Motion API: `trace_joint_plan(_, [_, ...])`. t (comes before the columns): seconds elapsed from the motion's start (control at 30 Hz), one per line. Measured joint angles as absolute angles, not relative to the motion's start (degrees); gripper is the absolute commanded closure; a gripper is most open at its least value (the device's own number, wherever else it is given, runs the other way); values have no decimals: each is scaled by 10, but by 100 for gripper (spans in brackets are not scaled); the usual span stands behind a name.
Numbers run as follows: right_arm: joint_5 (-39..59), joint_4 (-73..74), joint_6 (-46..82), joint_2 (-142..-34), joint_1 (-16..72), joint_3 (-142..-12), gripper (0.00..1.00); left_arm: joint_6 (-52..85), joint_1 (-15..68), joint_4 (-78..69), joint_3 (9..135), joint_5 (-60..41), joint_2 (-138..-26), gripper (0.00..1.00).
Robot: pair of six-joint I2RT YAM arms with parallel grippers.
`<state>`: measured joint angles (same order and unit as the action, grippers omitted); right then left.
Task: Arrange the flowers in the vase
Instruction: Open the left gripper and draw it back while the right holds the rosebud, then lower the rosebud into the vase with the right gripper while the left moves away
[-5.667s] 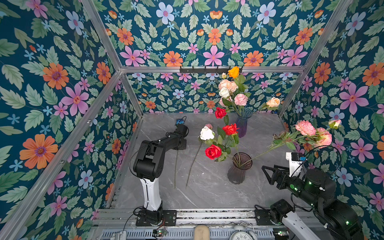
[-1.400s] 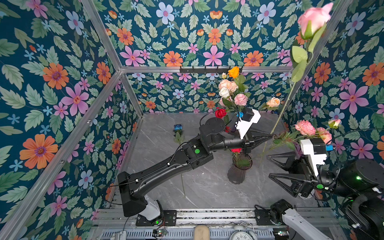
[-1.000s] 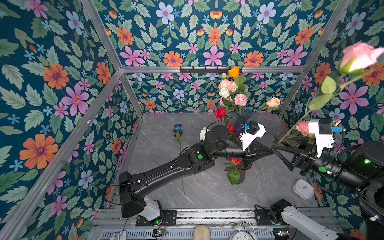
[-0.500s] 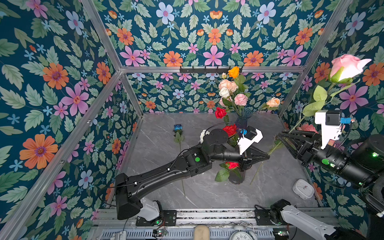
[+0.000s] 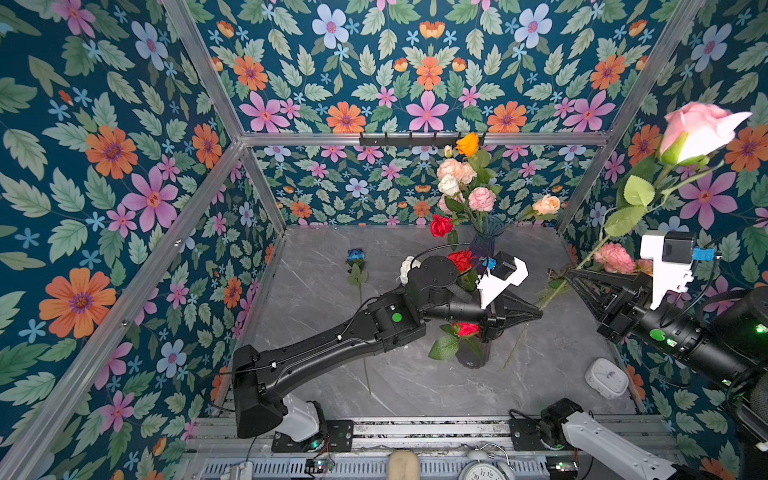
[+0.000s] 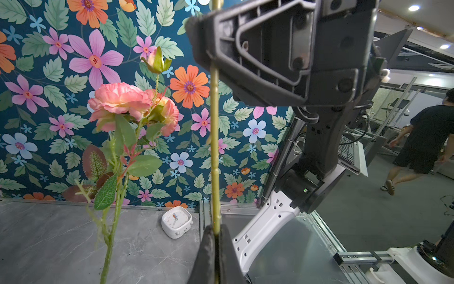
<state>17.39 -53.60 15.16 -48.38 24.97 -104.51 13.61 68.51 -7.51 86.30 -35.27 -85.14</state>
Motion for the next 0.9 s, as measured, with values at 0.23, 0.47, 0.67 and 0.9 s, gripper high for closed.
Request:
trace_joint_plan(0.23, [178, -496, 150, -462, 249, -1004, 100, 136, 686, -53, 851, -314, -828, 0])
trace_joint_plan(0.47, [197, -400, 115, -377, 249, -820, 100, 147, 684, -2, 862, -147, -708, 0])
trace_joint_plan(0.67, [208, -324, 99, -359, 249, -778, 100, 173, 686, -26, 806, -114, -585, 0])
trace_joint_plan(0.9, [194, -269, 71, -356, 249, -754, 100, 179, 686, -3, 752, 39, -472, 0])
